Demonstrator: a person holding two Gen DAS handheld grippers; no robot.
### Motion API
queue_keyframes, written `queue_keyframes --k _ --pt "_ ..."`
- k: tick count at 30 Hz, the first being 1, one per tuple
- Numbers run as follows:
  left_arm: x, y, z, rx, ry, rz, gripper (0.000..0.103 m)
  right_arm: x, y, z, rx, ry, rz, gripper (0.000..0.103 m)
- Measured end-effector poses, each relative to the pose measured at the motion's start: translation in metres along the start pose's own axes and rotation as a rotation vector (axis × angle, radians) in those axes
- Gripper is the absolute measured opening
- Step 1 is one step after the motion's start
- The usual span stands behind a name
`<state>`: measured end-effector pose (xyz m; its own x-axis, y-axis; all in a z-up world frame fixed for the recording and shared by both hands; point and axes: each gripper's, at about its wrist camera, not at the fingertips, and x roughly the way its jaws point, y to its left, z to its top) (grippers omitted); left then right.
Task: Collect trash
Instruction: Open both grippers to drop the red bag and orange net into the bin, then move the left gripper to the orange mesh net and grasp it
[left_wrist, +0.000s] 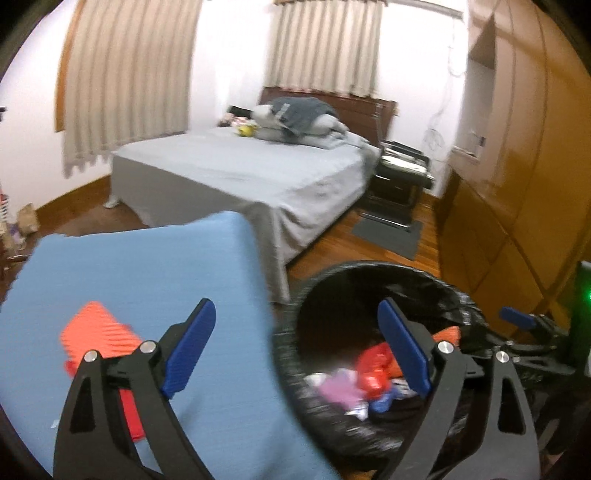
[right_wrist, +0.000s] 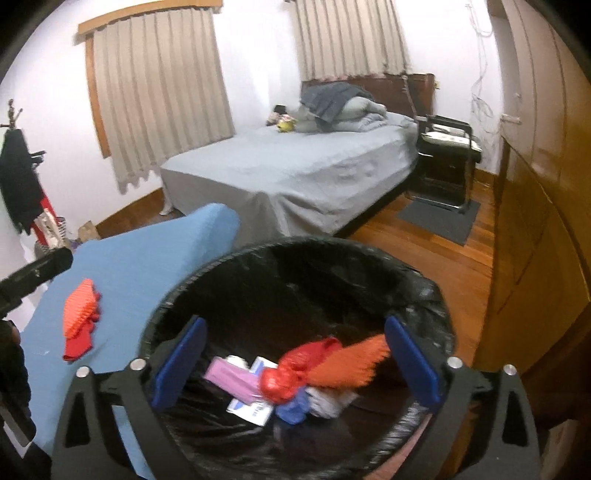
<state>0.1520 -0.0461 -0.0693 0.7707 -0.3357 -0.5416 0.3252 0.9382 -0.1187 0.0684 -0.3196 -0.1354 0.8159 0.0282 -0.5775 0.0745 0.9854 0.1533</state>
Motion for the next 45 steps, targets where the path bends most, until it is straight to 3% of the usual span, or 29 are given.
queue_keyframes --k 11,19,34,43,45 --pt "-0.050 0.104 -0.012 -0.092 -0.034 0.224 0.087 0.017 0.092 0.009 -0.107 -0.010 0.144 0.096" --pt "-0.066 0.157 -0.023 -0.137 -0.021 0.326 0.087 0.038 0.155 0.006 -0.174 -0.005 0.237 0.096" --pt "-0.056 0.224 -0.046 -0.224 0.028 0.406 0.081 0.106 0.269 -0.006 -0.276 0.099 0.387 0.088" --pt "-0.051 0.242 -0.051 -0.255 0.045 0.418 0.081 0.144 0.304 -0.021 -0.320 0.202 0.430 0.074" --pt "-0.051 0.244 -0.052 -0.259 0.047 0.416 0.080 0.149 0.310 -0.023 -0.331 0.224 0.453 0.062"
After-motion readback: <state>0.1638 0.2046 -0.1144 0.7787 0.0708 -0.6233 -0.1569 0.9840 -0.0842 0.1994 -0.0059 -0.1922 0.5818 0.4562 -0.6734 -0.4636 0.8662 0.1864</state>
